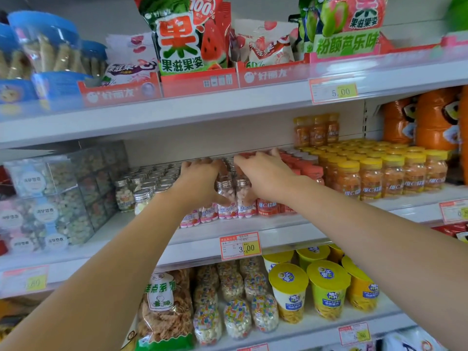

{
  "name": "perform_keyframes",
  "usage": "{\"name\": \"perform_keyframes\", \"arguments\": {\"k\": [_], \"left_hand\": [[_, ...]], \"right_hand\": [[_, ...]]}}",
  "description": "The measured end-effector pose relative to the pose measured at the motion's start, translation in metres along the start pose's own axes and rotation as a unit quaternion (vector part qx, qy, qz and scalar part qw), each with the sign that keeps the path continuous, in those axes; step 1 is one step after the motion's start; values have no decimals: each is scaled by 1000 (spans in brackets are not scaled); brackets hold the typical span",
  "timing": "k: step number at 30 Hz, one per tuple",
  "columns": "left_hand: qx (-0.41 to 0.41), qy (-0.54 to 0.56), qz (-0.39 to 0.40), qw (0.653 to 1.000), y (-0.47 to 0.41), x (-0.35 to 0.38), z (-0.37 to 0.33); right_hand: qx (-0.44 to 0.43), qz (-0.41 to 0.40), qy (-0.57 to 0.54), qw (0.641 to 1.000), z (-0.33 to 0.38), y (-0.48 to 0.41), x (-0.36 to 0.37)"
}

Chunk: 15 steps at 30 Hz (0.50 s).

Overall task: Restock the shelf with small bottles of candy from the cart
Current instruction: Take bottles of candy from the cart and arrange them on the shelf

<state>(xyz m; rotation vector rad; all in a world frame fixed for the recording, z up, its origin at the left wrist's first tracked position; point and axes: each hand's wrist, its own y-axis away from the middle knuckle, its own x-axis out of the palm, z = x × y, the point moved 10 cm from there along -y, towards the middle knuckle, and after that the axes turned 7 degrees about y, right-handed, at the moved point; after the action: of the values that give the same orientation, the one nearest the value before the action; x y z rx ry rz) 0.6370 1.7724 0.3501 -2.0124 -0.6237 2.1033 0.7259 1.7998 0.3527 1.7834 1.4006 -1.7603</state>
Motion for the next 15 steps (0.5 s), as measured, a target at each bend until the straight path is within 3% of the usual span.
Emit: {"name": "perform_keyframes", "arguments": {"k": [8, 15], "left_hand": [[-23, -75, -48, 996, 24, -22, 18], [-45, -47, 19, 998, 36, -21, 38]], "right_hand": [[-13, -18, 12, 1000, 1, 2, 2], [-16, -13, 10, 1000, 3, 3, 4]]}}
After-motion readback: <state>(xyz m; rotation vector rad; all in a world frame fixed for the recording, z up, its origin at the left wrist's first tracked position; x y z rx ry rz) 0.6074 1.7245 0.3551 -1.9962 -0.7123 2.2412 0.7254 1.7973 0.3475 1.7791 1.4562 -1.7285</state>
